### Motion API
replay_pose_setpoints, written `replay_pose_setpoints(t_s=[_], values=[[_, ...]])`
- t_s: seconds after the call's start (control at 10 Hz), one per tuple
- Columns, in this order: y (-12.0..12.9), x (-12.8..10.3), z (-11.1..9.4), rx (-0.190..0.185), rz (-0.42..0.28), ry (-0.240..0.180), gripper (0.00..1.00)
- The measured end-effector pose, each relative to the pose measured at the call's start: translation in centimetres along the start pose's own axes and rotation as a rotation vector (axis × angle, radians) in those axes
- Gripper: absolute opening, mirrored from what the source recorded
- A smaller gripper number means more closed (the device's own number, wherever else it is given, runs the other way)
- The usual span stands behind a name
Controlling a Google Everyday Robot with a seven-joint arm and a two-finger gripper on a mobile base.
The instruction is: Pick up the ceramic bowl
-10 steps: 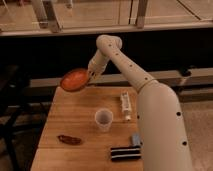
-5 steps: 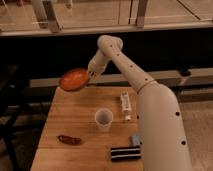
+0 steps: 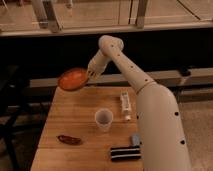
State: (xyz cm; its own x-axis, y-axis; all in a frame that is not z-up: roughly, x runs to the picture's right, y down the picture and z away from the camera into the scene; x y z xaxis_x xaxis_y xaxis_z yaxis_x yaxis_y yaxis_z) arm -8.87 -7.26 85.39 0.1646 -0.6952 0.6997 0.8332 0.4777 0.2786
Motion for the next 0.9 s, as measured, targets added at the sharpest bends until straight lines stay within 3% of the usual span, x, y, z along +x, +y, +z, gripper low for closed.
replay_pose_setpoints(t_s=[0.9], values=[[-0.63,0.16,0.25,0.054,-0.029,-0.013,0.0]])
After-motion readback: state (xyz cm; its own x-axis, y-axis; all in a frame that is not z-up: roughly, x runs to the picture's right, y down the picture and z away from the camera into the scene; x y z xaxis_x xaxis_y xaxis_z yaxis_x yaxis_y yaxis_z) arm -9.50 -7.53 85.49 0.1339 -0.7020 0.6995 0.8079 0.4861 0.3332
